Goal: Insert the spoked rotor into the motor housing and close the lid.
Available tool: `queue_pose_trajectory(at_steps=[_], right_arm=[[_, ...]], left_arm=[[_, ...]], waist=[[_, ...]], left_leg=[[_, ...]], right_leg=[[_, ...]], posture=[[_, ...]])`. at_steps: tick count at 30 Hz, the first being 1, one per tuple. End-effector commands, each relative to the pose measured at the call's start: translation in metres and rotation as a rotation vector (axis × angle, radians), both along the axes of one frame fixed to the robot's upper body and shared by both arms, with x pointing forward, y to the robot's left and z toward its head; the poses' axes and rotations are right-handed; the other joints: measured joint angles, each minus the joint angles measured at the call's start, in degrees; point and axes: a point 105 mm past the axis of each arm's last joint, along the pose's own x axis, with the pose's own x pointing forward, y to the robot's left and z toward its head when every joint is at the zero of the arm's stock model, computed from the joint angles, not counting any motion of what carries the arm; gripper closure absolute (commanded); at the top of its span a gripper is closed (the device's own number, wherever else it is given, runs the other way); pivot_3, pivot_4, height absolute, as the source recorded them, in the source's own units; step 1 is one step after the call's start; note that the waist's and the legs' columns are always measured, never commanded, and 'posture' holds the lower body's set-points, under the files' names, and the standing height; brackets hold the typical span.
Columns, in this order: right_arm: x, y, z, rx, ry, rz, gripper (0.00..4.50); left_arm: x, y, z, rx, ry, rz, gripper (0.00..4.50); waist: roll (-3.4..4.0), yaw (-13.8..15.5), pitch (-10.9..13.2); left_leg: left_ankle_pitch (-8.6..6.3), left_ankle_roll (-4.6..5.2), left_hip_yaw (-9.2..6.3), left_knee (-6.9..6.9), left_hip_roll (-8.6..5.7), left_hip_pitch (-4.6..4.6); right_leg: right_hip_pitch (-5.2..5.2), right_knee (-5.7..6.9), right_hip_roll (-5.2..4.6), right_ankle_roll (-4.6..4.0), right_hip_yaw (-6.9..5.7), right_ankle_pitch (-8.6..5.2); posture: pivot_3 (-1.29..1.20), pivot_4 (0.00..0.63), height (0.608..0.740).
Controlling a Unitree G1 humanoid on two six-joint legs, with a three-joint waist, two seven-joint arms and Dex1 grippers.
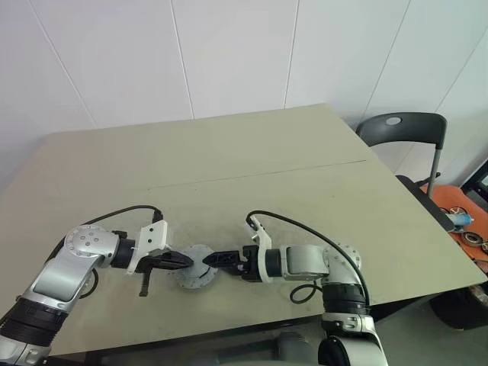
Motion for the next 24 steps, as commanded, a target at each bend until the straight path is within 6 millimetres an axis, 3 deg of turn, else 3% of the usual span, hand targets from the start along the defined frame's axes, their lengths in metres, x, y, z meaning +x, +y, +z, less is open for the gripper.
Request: queue_pose_trajectory(at_steps=[1, 17, 20, 24], right_arm=[[-0.005, 0.013, 0.004, 0.009, -0.003, 0.052, 0.02], [-0.002, 0.028, 0.018, 0.115, 0.032, 0.057, 0.02], [-0.002, 0.028, 0.021, 0.127, 0.024, 0.059, 0.59], [-0.002, 0.028, 0.024, 0.141, 0.013, 0.065, 1.83]], left_arm=[[0.003, 0.000, 0.007, 0.012, -0.034, -0.012, 4.50], [0.007, 0.000, 0.007, 0.014, -0.049, -0.008, 4.50], [0.008, 0.000, 0.007, 0.013, -0.050, -0.009, 4.50], [0.008, 0.000, 0.006, 0.012, -0.052, -0.008, 4.50]], waist=[[0.00, -0.2, 0.0], [0.02, -0.3, 0.0], [0.03, -0.2, 0.0], [0.03, -0.2, 0.0]], left_leg=[[0.00, 0.00, 0.00, -0.01, 0.00, -0.01], [0.00, 0.00, -0.01, -0.06, 0.05, -0.05], [0.00, 0.00, -0.01, -0.05, 0.05, -0.07], [0.00, 0.00, -0.01, -0.05, 0.05, -0.08]], right_leg=[[-0.01, -0.01, 0.00, 0.00, 0.00, 0.00], [-0.08, -0.02, 0.05, 0.00, 0.01, 0.00], [-0.08, -0.02, 0.05, 0.00, 0.01, 0.00], [-0.09, -0.03, 0.05, 0.00, 0.01, 0.00]], posture=[[0.00, 0.000, 0.740], [0.00, 0.000, 0.740], [0.00, 0.000, 0.740], [0.00, 0.000, 0.740]])
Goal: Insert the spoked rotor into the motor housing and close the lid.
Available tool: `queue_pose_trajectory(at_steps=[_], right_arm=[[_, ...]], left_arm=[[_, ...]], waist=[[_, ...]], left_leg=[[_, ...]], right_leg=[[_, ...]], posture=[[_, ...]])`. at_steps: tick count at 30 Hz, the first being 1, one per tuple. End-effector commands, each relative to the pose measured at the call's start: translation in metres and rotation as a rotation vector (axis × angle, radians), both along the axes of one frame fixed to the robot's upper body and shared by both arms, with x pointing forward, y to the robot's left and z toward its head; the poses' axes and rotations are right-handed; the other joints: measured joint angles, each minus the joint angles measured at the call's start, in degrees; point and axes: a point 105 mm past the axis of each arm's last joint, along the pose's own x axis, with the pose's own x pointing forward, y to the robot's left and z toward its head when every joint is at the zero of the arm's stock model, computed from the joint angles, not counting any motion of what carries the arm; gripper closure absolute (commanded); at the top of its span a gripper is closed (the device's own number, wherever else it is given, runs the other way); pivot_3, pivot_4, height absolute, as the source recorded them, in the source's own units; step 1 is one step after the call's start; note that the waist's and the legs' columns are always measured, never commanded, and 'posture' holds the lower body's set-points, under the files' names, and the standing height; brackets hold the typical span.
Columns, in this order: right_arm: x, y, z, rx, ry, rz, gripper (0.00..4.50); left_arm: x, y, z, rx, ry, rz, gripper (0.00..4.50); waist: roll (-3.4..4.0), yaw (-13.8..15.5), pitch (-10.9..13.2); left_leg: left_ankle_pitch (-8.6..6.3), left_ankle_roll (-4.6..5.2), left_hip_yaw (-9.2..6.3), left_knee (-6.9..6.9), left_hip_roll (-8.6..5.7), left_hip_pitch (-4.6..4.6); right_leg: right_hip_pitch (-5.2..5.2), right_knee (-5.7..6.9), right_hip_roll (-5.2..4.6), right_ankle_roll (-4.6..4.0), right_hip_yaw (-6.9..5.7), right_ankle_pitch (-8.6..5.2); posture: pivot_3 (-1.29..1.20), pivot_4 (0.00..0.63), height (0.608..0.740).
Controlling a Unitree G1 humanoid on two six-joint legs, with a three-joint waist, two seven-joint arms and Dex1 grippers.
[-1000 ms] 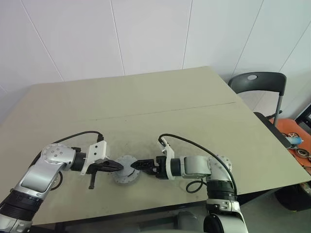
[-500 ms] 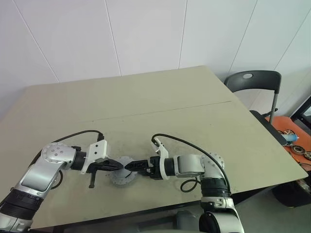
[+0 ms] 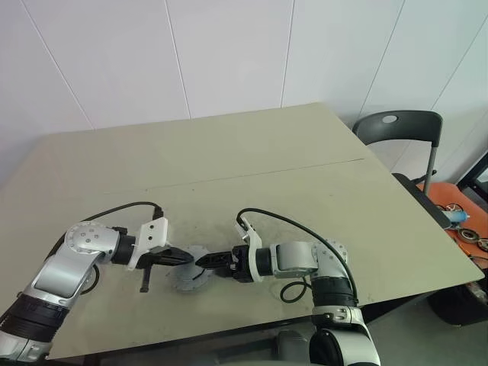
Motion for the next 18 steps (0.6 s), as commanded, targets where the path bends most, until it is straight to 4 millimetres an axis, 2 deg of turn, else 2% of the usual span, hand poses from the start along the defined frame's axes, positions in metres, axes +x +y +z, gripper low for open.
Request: queue_pose_trajectory(at_steps=[1, 5, 15, 18], right_arm=[[-0.003, 0.020, 0.026, 0.121, -0.045, 0.050, 2.13], [-0.003, 0.020, 0.027, 0.128, -0.051, 0.055, 3.26], [-0.002, 0.018, 0.025, 0.109, -0.048, 0.049, 3.28], [0.003, 0.018, 0.027, 0.135, -0.038, 0.018, 3.28]], left_arm=[[0.003, 0.001, 0.001, 0.006, -0.017, 0.000, 4.50], [0.003, 0.002, 0.000, 0.005, -0.019, 0.001, 4.50], [0.006, 0.001, 0.000, -0.019, -0.031, 0.021, 4.50], [0.021, -0.006, 0.010, -0.125, -0.074, 0.116, 4.50]], waist=[[0.00, 0.0, 0.0], [0.02, 0.0, 0.0], [0.03, 0.1, 0.0], [0.05, 0.1, 0.0]], left_leg=[[0.00, 0.00, 0.00, 0.00, 0.00, 0.00], [0.00, 0.00, 0.00, 0.01, 0.00, 0.01], [0.00, 0.00, 0.00, 0.01, -0.01, 0.02], [0.00, 0.00, 0.00, 0.02, -0.01, 0.02]], right_leg=[[0.00, 0.00, 0.00, 0.00, 0.00, 0.00], [0.00, 0.01, -0.01, 0.00, 0.00, 0.00], [0.02, 0.01, -0.01, 0.00, 0.00, 0.00], [0.02, 0.01, -0.01, 0.00, 0.00, 0.00]], posture=[[0.00, 0.000, 0.740], [0.00, 0.000, 0.740], [0.00, 0.000, 0.740], [0.00, 0.000, 0.740]])
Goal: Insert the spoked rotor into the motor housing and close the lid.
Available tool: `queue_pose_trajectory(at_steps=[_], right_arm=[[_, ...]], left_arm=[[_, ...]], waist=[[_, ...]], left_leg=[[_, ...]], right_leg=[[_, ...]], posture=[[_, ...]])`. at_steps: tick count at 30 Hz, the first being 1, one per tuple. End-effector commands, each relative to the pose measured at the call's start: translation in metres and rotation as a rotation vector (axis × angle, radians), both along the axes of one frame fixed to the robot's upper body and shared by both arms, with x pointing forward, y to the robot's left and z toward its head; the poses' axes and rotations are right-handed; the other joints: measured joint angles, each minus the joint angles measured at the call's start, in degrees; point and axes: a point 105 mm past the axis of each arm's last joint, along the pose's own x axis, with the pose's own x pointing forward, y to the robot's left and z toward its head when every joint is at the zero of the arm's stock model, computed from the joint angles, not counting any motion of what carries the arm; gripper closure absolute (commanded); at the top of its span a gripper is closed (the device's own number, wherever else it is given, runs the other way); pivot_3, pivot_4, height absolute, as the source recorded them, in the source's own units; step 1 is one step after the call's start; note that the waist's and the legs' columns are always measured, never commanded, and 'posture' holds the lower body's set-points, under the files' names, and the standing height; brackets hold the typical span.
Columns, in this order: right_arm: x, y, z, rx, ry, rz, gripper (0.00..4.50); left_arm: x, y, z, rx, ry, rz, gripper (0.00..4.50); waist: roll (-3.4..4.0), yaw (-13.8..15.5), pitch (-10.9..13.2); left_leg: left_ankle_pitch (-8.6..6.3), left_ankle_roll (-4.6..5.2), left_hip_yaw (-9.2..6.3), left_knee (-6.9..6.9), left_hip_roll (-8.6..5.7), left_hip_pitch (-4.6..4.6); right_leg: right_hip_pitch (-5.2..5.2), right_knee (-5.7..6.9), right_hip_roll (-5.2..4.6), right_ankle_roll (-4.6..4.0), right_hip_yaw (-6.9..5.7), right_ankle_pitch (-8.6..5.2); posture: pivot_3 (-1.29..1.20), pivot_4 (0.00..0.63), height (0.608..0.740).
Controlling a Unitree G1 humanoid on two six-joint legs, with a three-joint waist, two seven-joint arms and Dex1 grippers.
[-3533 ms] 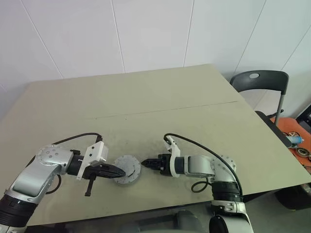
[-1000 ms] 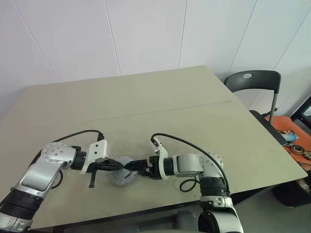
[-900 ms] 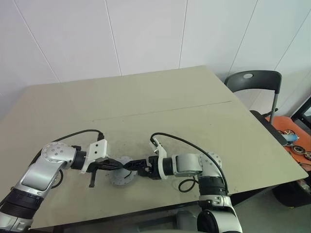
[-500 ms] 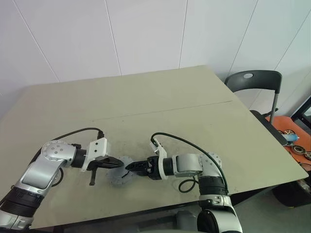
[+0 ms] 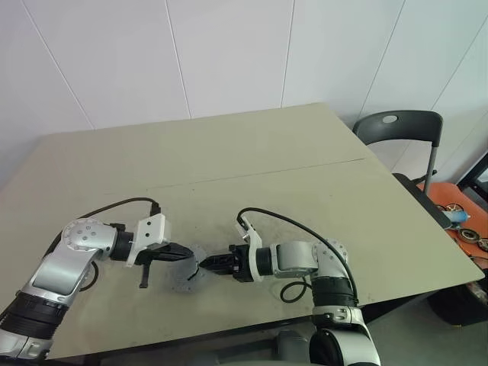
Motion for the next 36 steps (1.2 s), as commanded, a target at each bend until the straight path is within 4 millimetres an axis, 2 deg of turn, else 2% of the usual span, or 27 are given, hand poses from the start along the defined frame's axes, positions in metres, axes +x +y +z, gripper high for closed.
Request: queue_pose_trajectory(at_steps=[1, 3, 6, 8, 11, 15, 19, 23, 29, 33, 34, 36], right_arm=[[0.007, 0.018, 0.028, 0.148, -0.032, -0.010, 3.28], [0.016, 0.016, 0.032, 0.186, -0.019, -0.066, 3.28], [0.035, 0.010, 0.040, 0.257, 0.007, -0.187, 3.28], [0.042, 0.006, 0.039, 0.265, 0.017, -0.238, 3.28], [0.050, 0.001, 0.038, 0.272, 0.029, -0.299, 3.28], [0.063, -0.006, 0.038, 0.282, 0.029, -0.384, 3.28], [0.086, -0.018, 0.047, 0.350, 0.023, -0.540, 3.28], [0.095, -0.023, 0.056, 0.406, -0.001, -0.592, 3.28], [0.093, -0.019, 0.070, 0.462, -0.046, -0.570, 3.28], [0.094, -0.021, 0.074, 0.484, -0.060, -0.571, 3.28], [0.093, -0.021, 0.075, 0.488, -0.062, -0.570, 3.28], [0.093, -0.020, 0.077, 0.497, -0.066, -0.563, 3.28]], left_arm=[[0.017, -0.008, 0.009, -0.141, -0.026, 0.117, 4.50], [0.021, -0.013, 0.015, -0.235, -0.015, 0.166, 4.50], [0.030, -0.017, 0.031, -0.464, 0.069, 0.297, 4.50], [0.036, -0.012, 0.032, -0.501, 0.087, 0.368, 4.50], [0.044, 0.002, 0.030, -0.530, 0.107, 0.482, 4.50], [0.065, 0.031, 0.035, -0.692, 0.154, 0.721, 4.50], [0.069, 0.047, 0.018, -0.774, 0.245, 0.897, 4.50], [0.059, 0.028, 0.008, -0.881, 0.371, 0.899, 3.63], [0.053, -0.001, -0.003, -0.989, 0.517, 0.920, 1.57], [0.052, -0.014, 0.004, -1.075, 0.584, 0.899, 0.17], [0.053, -0.016, 0.004, -1.080, 0.600, 0.905, 0.01], [0.054, -0.019, 0.001, -1.076, 0.637, 0.924, 0.01]], waist=[[0.00, 0.0, 0.0], [-0.09, 0.0, 0.0], [-0.10, 0.0, 0.0], [-0.11, 0.0, 0.0], [-0.10, -0.1, 0.0], [-0.12, 0.0, 0.0], [-0.14, 0.0, 0.0], [-0.18, 0.0, -0.1], [-0.22, 0.0, -0.1], [-0.23, 0.0, -0.1], [-0.23, 0.0, -0.1], [-0.23, 0.1, -0.1]], left_leg=[[0.00, 0.00, 0.00, 0.01, -0.01, 0.00], [0.00, 0.00, -0.02, 0.03, -0.01, -0.03], [0.00, 0.00, -0.05, 0.06, -0.03, -0.12], [0.00, 0.00, -0.07, 0.07, -0.04, -0.20], [0.00, -0.01, -0.07, 0.04, -0.04, -0.21], [0.01, -0.03, -0.07, 0.06, -0.05, -0.37], [0.19, -0.35, -0.07, 0.17, -0.09, -0.62], [0.22, -0.41, -0.06, 0.21, -0.15, -0.85], [0.22, -0.41, -0.06, 0.21, -0.15, -0.95], [0.24, -0.46, -0.02, 0.30, -0.15, -0.92], [0.24, -0.45, -0.02, 0.34, -0.15, -0.93], [0.24, -0.45, -0.02, 0.44, -0.16, -0.94]], right_leg=[[0.00, 0.01, -0.01, 0.00, 0.00, 0.00], [0.00, -0.01, -0.01, 0.01, 0.00, 0.01], [-0.08, 0.00, -0.06, 0.00, 0.01, 0.01], [-0.14, -0.01, -0.07, 0.01, 0.01, 0.02], [-0.20, 0.00, -0.06, 0.01, 0.01, 0.02], [-0.33, 0.01, -0.06, 0.00, 0.02, 0.02], [-0.54, 0.03, -0.11, 0.00, 0.02, 0.03], [-0.76, 0.01, -0.19, 0.00, 0.03, 0.05], [-0.86, 0.03, -0.19, -0.06, 0.03, 0.08], [-0.82, 0.05, -0.16, -0.13, 0.07, 0.13], [-0.81, 0.08, -0.16, -0.14, 0.07, 0.13], [-0.78, 0.09, -0.16, -0.14, 0.06, 0.13]], posture=[[0.00, 0.000, 0.740], [0.00, 0.000, 0.740], [0.00, 0.000, 0.740], [0.00, 0.000, 0.740], [0.00, 0.000, 0.740], [0.00, 0.000, 0.740], [0.00, 0.000, 0.740], [0.00, 0.000, 0.740], [0.00, 0.000, 0.740], [0.00, 0.000, 0.740], [0.00, 0.000, 0.740], [0.00, 0.000, 0.740]])
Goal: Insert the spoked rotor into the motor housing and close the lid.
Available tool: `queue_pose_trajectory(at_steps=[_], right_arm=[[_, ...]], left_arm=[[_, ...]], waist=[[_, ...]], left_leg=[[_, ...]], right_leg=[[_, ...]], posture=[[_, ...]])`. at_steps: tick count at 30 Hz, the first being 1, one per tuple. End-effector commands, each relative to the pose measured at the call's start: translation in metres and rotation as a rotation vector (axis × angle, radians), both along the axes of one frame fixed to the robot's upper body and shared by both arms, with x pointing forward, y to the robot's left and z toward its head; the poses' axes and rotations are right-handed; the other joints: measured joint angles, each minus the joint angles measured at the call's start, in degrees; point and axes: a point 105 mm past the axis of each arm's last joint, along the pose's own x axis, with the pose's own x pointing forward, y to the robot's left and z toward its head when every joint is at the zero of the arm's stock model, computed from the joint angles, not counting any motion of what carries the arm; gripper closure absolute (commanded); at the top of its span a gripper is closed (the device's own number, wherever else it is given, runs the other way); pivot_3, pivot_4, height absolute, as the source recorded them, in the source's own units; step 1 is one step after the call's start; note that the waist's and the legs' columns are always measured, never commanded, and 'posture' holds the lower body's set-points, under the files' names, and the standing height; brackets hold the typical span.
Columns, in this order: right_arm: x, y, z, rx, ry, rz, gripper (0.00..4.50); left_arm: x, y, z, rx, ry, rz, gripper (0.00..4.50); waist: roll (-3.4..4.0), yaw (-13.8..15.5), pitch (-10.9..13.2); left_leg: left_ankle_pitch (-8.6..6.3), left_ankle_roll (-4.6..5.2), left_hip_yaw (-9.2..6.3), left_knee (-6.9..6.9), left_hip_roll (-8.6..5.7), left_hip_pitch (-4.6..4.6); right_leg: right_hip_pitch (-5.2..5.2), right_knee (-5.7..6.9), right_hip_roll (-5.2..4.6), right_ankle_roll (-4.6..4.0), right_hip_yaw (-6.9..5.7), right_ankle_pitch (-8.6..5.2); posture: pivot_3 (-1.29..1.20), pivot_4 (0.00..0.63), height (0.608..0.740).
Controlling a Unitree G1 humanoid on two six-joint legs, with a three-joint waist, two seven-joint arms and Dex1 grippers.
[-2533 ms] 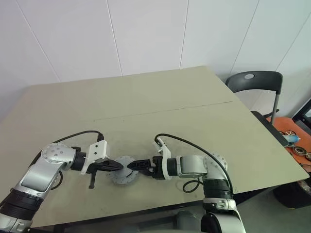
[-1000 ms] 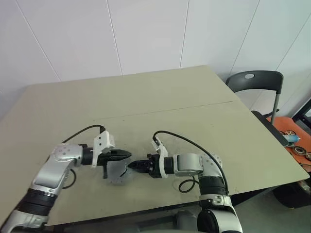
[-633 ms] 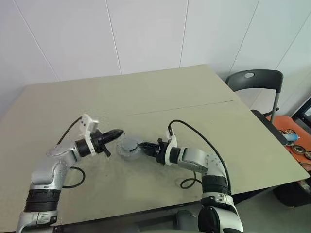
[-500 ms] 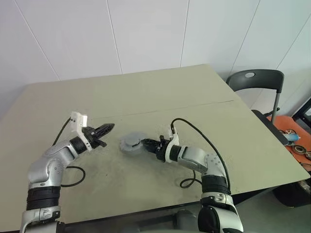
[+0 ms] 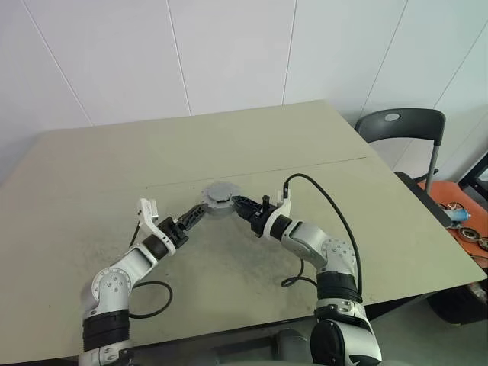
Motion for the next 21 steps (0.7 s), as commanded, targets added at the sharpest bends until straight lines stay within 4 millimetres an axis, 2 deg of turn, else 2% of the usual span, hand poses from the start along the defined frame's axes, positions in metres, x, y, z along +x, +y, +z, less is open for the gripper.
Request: queue_pose_trajectory(at_steps=[1, 5, 15, 21], right_arm=[[0.000, 0.025, 0.053, 0.161, -0.154, 0.053, 3.28], [-0.004, 0.029, 0.061, 0.194, -0.177, 0.084, 3.28], [-0.017, 0.040, 0.065, 0.198, -0.201, 0.169, 3.28], [-0.017, 0.040, 0.065, 0.197, -0.202, 0.170, 3.28]], left_arm=[[0.005, -0.001, 0.012, -0.032, 0.003, 0.012, 0.01], [0.008, -0.003, 0.006, -0.105, 0.082, 0.022, 0.01], [0.013, -0.025, 0.017, -0.311, 0.114, -0.038, 0.01], [0.010, -0.027, 0.025, -0.394, 0.093, -0.063, 0.01]], waist=[[0.00, 0.0, 0.0], [0.00, 0.1, 0.0], [-0.01, 0.1, 0.0], [-0.01, 0.1, 0.0]], left_leg=[[0.00, 0.00, 0.00, 0.05, -0.01, 0.00], [0.00, 0.00, -0.01, 0.24, -0.02, -0.01], [0.00, 0.00, 0.01, 0.36, -0.03, 0.00], [0.00, -0.01, 0.02, 0.36, -0.03, -0.01]], right_leg=[[0.03, 0.00, 0.00, 0.00, 0.00, 0.01], [0.11, 0.00, 0.02, -0.02, -0.01, 0.09], [0.18, -0.02, 0.04, 0.00, 0.00, 0.18], [0.17, -0.02, 0.04, 0.00, 0.00, 0.18]], posture=[[0.00, 0.000, 0.740], [0.00, 0.000, 0.740], [0.00, 0.000, 0.740], [0.00, 0.000, 0.740]])
